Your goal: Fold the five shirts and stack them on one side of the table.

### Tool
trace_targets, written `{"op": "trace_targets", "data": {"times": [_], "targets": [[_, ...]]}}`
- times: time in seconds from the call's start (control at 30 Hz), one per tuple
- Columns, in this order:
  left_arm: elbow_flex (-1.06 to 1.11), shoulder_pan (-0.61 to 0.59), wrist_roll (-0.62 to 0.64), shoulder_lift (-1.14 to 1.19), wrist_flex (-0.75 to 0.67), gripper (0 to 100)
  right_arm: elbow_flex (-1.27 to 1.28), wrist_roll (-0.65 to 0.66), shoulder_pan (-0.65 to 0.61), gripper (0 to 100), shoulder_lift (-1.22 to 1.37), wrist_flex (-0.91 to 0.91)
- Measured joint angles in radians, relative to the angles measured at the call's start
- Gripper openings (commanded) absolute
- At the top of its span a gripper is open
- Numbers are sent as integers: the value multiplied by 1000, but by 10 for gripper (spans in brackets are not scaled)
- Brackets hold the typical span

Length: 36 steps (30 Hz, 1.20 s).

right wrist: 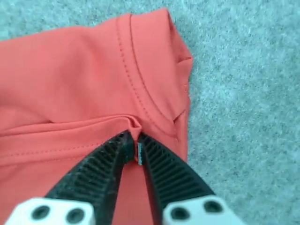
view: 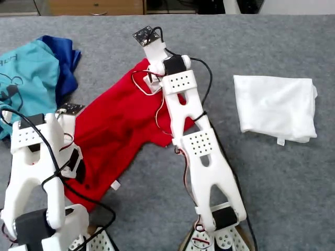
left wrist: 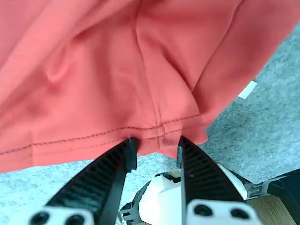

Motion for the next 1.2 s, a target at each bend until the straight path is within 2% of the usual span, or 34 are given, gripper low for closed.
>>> {"op": "trace_targets", "data": {"times": [0.13, 0.23, 0.37, 1.2], "targets": [[89, 0, 17, 0, -118, 156, 0, 0, 0, 2, 0, 0], [152, 0, 80, 0, -233, 150, 0, 0, 0, 2, 0, 0], [164, 0, 143, 0, -298, 85, 0, 0, 0, 2, 0, 0], [173, 0, 164, 0, -310, 76, 0, 0, 0, 2, 0, 0]]}}
